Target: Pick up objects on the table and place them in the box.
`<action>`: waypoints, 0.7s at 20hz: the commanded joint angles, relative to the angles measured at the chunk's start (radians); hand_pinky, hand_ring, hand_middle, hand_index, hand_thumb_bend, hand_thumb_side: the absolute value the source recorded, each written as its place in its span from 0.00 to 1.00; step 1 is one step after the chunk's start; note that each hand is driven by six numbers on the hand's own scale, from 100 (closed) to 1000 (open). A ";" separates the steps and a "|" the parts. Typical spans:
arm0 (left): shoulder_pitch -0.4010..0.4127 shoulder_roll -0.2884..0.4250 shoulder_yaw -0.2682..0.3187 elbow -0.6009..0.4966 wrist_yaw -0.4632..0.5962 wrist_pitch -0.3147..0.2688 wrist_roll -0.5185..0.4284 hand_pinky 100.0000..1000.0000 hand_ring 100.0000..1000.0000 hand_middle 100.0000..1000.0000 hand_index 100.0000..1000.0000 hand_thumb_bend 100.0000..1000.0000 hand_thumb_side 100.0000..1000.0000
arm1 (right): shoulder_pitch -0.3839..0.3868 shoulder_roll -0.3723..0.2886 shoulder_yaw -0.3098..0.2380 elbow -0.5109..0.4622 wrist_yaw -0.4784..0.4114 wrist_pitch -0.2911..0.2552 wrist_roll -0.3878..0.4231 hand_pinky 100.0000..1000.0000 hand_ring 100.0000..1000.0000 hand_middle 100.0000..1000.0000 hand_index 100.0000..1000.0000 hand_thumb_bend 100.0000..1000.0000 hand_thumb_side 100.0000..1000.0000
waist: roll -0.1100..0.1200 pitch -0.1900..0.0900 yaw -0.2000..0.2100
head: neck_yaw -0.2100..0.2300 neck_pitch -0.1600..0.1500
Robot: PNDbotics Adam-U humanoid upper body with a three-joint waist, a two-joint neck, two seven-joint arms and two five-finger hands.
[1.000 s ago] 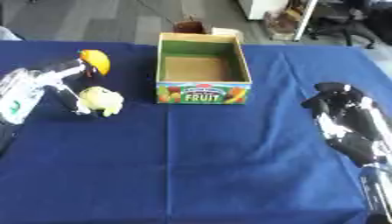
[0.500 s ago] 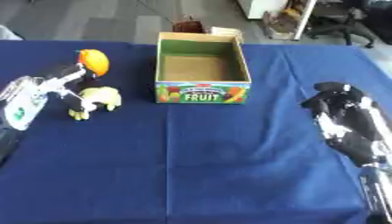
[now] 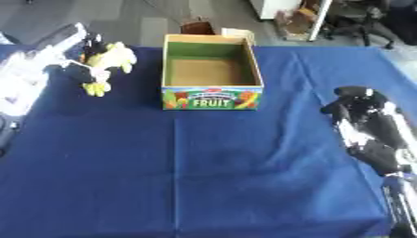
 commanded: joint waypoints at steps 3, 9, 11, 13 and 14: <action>-0.074 -0.024 -0.007 0.004 -0.016 -0.001 0.024 0.56 0.28 0.25 0.46 0.19 0.00 | -0.033 -0.004 0.012 -0.018 -0.009 0.001 0.016 0.67 0.56 0.44 0.69 0.00 0.00 | -0.001 0.001 -0.029 | 0.023 -0.001; -0.148 -0.088 -0.005 0.097 -0.106 -0.031 0.114 0.57 0.34 0.30 0.50 0.20 0.00 | -0.064 0.002 0.027 -0.024 -0.017 0.004 0.034 0.67 0.56 0.44 0.69 0.00 0.00 | 0.003 0.032 -0.094 | 0.066 -0.039; -0.164 -0.106 -0.002 0.125 -0.129 -0.042 0.152 0.58 0.37 0.34 0.52 0.22 0.00 | -0.072 0.005 0.031 -0.025 -0.019 0.005 0.039 0.67 0.56 0.44 0.69 0.00 0.00 | 0.004 0.040 -0.113 | 0.078 -0.048; -0.173 -0.122 -0.001 0.154 -0.157 -0.050 0.174 0.60 0.43 0.42 0.60 0.21 0.00 | -0.081 0.007 0.035 -0.026 -0.022 0.005 0.044 0.67 0.56 0.44 0.69 0.00 0.00 | 0.006 0.047 -0.130 | 0.089 -0.056; -0.175 -0.130 0.000 0.167 -0.169 -0.054 0.180 0.62 0.45 0.45 0.63 0.17 0.01 | -0.084 0.008 0.037 -0.027 -0.023 0.005 0.046 0.67 0.56 0.44 0.69 0.00 0.00 | 0.005 0.049 -0.137 | 0.092 -0.059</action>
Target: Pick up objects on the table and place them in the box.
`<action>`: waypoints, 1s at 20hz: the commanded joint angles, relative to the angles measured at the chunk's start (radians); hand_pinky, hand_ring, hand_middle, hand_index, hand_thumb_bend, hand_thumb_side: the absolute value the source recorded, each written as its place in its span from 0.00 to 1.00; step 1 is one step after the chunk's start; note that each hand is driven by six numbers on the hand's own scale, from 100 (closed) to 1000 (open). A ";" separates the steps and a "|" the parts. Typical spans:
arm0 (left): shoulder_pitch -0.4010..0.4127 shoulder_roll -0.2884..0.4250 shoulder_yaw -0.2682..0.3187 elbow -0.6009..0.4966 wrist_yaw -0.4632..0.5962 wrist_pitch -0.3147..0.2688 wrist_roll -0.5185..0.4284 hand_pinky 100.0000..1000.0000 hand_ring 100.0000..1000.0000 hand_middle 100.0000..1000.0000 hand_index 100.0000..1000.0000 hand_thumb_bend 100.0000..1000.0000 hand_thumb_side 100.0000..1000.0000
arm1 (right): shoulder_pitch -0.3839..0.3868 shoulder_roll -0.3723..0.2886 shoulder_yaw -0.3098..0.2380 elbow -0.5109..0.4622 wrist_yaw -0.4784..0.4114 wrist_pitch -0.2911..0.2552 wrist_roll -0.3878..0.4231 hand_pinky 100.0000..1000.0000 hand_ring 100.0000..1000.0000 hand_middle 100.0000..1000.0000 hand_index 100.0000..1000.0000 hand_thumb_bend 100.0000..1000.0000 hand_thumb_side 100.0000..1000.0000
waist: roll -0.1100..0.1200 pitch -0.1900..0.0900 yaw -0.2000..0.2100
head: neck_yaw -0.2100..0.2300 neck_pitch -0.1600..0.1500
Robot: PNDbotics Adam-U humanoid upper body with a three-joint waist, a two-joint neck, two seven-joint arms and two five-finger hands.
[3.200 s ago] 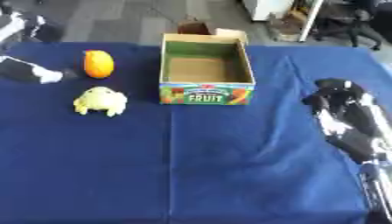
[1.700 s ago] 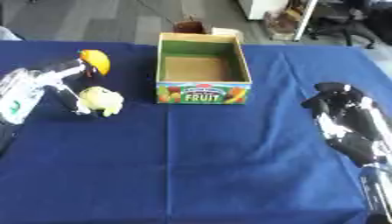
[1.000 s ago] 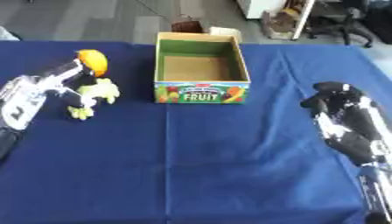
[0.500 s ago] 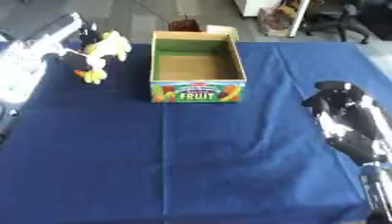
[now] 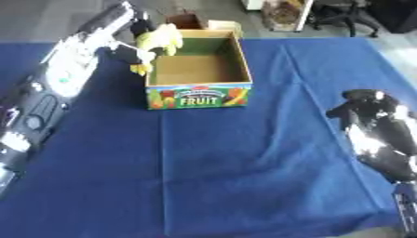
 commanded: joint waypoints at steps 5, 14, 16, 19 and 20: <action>-0.022 -0.030 0.020 0.064 -0.129 -0.016 0.072 0.67 0.56 0.58 0.71 0.26 0.01 | -0.031 -0.002 0.006 -0.027 -0.016 0.000 0.014 0.67 0.56 0.44 0.69 0.00 0.00 | -0.001 0.000 -0.032 | 0.025 -0.028; -0.012 -0.019 0.043 0.053 -0.152 -0.012 0.191 0.73 0.65 0.69 0.79 0.84 0.24 | -0.029 0.000 0.004 -0.025 -0.011 0.001 0.016 0.68 0.56 0.44 0.69 0.00 0.00 | 0.004 0.002 -0.032 | 0.017 -0.031; -0.014 -0.004 0.046 0.029 -0.110 -0.004 0.199 0.72 0.63 0.67 0.78 0.79 0.19 | -0.028 -0.001 0.003 -0.024 -0.010 0.001 0.016 0.68 0.56 0.44 0.69 0.00 0.00 | 0.005 0.001 -0.027 | 0.014 -0.031; -0.011 0.038 0.055 -0.014 -0.059 0.028 0.199 0.71 0.58 0.61 0.74 0.60 0.04 | -0.024 -0.004 0.001 -0.023 -0.007 0.002 0.016 0.68 0.56 0.44 0.69 0.00 0.00 | 0.009 -0.002 -0.017 | 0.005 -0.029; -0.009 0.054 0.060 -0.023 -0.042 0.043 0.194 0.71 0.57 0.60 0.74 0.57 0.00 | -0.023 -0.006 0.000 -0.022 -0.006 0.002 0.015 0.68 0.56 0.44 0.69 0.00 0.00 | 0.010 -0.004 -0.014 | 0.002 -0.027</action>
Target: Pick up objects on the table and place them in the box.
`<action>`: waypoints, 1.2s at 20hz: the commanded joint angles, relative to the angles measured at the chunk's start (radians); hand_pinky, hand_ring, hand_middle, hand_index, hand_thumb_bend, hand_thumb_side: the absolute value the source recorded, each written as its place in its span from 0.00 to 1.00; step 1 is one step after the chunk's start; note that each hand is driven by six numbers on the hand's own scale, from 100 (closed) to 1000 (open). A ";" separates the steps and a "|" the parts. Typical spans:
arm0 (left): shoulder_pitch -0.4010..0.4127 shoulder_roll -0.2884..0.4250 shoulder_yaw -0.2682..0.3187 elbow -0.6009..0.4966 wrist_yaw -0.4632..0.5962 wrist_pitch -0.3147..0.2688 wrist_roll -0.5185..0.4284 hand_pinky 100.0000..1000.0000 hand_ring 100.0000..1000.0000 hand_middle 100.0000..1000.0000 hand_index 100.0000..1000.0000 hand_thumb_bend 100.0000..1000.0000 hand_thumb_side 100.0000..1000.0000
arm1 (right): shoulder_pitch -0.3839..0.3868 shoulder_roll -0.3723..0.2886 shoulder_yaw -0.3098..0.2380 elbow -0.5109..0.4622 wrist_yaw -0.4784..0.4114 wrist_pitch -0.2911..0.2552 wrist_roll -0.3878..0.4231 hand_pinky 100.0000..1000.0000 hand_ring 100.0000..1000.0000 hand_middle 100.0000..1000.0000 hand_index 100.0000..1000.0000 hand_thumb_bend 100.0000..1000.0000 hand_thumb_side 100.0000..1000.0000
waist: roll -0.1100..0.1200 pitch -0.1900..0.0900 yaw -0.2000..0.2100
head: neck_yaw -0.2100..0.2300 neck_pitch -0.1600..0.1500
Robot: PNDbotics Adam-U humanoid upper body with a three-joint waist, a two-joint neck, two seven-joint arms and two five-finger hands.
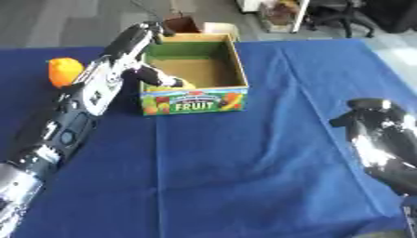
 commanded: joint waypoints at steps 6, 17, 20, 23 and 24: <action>0.015 0.146 0.062 -0.021 0.058 0.124 0.003 0.71 0.59 0.62 0.75 0.52 0.00 | 0.001 -0.024 -0.014 -0.016 0.009 -0.002 -0.004 0.67 0.56 0.44 0.69 0.00 0.00 | 0.008 -0.025 0.017 | -0.028 0.000; 0.051 0.235 0.107 0.115 -0.134 0.201 -0.132 0.70 0.63 0.65 0.75 0.62 0.03 | 0.010 -0.032 -0.022 -0.014 0.017 -0.007 -0.008 0.67 0.56 0.44 0.69 0.00 0.00 | 0.011 -0.026 0.029 | -0.050 0.005; 0.057 0.244 0.115 0.129 -0.202 0.204 -0.193 0.69 0.62 0.64 0.74 0.66 0.04 | 0.012 -0.032 -0.022 -0.013 0.018 -0.007 -0.008 0.67 0.56 0.44 0.69 0.00 0.00 | 0.012 -0.026 0.031 | -0.054 0.006; 0.063 0.244 0.116 0.146 -0.277 0.208 -0.221 0.65 0.59 0.63 0.74 0.71 0.05 | 0.012 -0.032 -0.023 -0.013 0.018 -0.007 -0.009 0.67 0.56 0.44 0.69 0.00 0.00 | 0.013 -0.026 0.032 | -0.058 0.006; 0.065 0.243 0.118 0.151 -0.300 0.210 -0.221 0.65 0.59 0.63 0.74 0.71 0.05 | 0.012 -0.032 -0.023 -0.013 0.018 -0.007 -0.008 0.67 0.56 0.44 0.69 0.00 0.00 | 0.013 -0.026 0.032 | -0.058 0.006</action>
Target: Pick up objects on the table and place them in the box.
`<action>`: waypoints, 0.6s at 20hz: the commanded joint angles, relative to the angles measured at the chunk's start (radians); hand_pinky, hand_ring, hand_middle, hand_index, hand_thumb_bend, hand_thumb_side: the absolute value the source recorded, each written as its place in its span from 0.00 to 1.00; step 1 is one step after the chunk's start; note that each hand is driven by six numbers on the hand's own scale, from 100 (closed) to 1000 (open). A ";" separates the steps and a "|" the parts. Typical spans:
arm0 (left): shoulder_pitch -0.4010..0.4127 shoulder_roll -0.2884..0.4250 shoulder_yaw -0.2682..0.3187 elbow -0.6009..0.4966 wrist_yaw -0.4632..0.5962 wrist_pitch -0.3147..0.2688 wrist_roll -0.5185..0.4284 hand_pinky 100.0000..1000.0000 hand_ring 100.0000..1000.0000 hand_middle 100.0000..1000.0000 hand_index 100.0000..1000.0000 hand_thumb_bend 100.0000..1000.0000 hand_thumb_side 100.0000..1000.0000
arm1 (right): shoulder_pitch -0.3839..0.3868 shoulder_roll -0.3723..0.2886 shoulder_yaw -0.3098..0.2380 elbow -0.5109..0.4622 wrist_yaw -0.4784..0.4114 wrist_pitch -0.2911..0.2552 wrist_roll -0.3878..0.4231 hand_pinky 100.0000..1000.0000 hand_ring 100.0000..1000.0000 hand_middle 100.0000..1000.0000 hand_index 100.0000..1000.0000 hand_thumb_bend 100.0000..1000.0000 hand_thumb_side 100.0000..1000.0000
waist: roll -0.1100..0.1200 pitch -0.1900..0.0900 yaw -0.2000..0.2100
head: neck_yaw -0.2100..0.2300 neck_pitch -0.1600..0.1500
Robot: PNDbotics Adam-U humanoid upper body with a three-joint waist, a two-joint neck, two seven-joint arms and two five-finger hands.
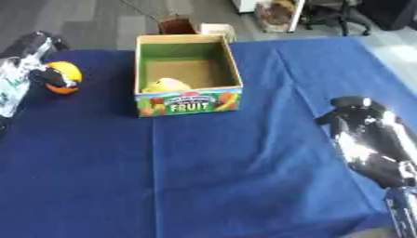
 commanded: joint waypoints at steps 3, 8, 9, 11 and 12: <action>-0.010 0.027 0.016 0.023 -0.108 0.012 -0.019 0.57 0.48 0.54 0.69 0.67 0.06 | -0.008 -0.022 -0.012 -0.013 0.004 -0.002 -0.004 0.67 0.56 0.44 0.69 0.00 0.00 | -0.001 -0.018 -0.001 | -0.007 0.004; -0.011 0.025 0.023 0.033 -0.162 0.026 0.006 0.41 0.31 0.36 0.55 0.46 0.01 | -0.008 -0.022 -0.012 -0.012 0.003 -0.002 -0.004 0.67 0.56 0.44 0.69 0.00 0.00 | -0.001 -0.019 -0.001 | -0.009 0.003; -0.011 0.024 0.026 0.031 -0.164 0.030 0.021 0.36 0.26 0.31 0.51 0.40 0.00 | -0.008 -0.022 -0.012 -0.012 0.003 -0.002 -0.004 0.67 0.56 0.44 0.69 0.00 0.00 | -0.001 -0.019 -0.001 | -0.010 0.003; -0.012 0.023 0.034 0.015 -0.149 0.045 0.079 0.30 0.19 0.24 0.45 0.33 0.00 | -0.007 -0.022 -0.013 -0.012 0.003 -0.003 -0.004 0.67 0.56 0.44 0.69 0.00 0.00 | -0.002 -0.019 0.000 | -0.011 0.004; -0.013 0.023 0.036 0.003 -0.134 0.051 0.114 0.28 0.17 0.22 0.43 0.30 0.00 | -0.007 -0.023 -0.013 -0.012 0.004 -0.003 -0.004 0.67 0.56 0.44 0.69 0.00 0.00 | -0.002 -0.019 0.000 | -0.011 0.004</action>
